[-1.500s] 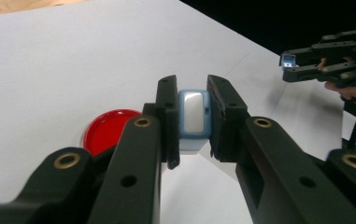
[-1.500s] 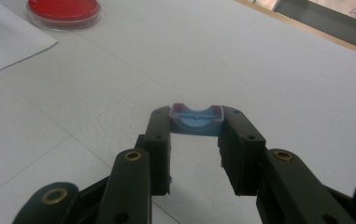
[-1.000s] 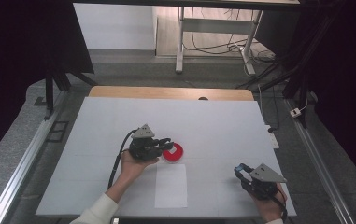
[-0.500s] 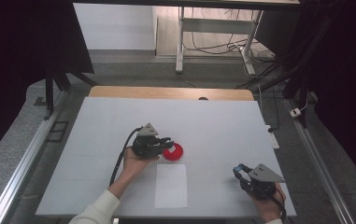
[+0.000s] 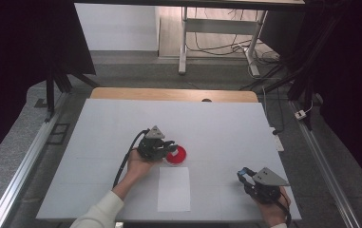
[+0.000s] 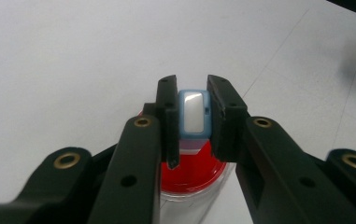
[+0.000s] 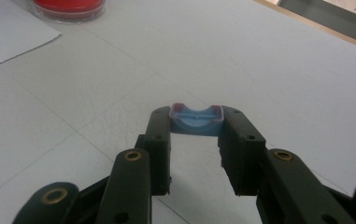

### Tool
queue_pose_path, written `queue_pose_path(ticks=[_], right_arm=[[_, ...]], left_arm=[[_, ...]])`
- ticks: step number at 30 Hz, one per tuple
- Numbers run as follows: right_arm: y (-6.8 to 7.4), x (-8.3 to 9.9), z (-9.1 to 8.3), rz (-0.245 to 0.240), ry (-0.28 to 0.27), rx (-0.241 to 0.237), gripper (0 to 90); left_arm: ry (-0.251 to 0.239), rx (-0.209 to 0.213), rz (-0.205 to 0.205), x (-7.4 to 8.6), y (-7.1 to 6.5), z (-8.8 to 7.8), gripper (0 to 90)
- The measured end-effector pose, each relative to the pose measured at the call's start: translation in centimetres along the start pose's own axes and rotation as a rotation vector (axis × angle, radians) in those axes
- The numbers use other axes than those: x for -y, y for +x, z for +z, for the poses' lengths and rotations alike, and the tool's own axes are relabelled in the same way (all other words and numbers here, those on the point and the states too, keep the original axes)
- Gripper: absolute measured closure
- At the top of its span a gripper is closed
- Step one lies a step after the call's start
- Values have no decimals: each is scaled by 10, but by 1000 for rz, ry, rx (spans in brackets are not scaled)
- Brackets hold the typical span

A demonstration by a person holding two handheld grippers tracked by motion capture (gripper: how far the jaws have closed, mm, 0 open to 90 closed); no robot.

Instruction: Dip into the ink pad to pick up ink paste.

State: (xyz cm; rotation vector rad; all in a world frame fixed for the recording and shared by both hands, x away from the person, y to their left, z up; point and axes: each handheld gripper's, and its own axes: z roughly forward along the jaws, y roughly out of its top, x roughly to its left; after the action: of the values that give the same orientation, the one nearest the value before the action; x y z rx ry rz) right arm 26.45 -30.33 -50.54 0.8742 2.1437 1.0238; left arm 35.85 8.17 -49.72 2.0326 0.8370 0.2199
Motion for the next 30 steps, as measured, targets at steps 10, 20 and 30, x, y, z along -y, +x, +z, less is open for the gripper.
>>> queue_pose_path(ticks=[10, 20, 30], right_arm=[[0, 0, -2, 3, -6, 0, 646], [-1, -1, -1, 8, -16, -11, 646], [-1, -1, -1, 10, -15, -11, 646]], left_arm=[[62, 1, 3, -6, 3, 7, 758], [129, -24, 32, -14, 3, 12, 758], [143, -28, 26, -15, 2, 15, 759]])
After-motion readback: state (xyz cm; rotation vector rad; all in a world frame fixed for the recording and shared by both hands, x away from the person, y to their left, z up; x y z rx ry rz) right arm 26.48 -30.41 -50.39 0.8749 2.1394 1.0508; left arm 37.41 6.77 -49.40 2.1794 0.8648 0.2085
